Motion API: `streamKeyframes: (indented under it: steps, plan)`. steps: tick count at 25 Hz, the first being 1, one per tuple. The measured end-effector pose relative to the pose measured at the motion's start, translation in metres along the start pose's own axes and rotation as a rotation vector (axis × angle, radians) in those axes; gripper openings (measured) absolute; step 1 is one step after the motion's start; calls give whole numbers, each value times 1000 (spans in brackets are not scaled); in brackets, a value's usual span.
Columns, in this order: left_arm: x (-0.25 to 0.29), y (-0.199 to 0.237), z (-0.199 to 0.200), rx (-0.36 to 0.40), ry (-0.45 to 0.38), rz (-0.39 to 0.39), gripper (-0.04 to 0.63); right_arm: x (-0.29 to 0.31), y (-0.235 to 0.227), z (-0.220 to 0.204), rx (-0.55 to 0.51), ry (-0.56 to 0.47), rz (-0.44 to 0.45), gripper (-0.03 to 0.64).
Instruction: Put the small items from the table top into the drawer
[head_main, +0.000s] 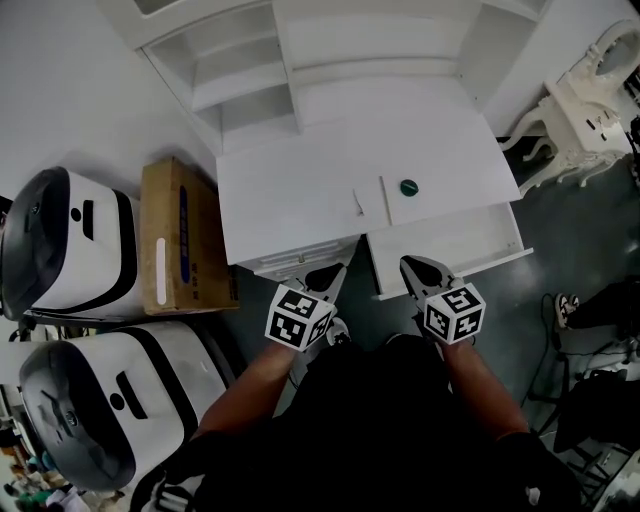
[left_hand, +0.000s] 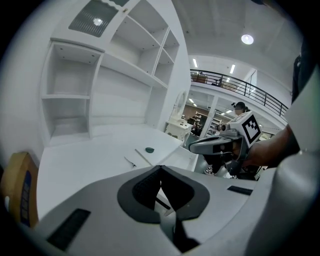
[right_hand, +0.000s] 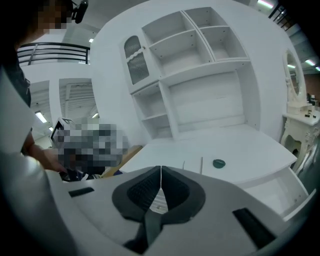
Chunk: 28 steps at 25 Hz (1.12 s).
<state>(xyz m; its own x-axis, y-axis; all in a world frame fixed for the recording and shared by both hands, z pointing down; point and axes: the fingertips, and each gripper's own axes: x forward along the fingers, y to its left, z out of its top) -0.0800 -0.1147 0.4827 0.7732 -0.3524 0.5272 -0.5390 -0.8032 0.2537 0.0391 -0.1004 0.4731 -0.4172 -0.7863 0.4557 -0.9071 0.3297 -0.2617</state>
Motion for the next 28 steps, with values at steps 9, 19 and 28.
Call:
streamKeyframes:
  steps: [9,19,28]
  plan:
    - [28,20,-24,-87,22,92,9,62,-28,-13,-132,119,37,25]
    - [56,38,-32,-171,40,208,9,146,-64,-45,-230,258,49,26]
    - [62,48,-42,-180,101,229,9,199,-80,-63,-251,362,30,28]
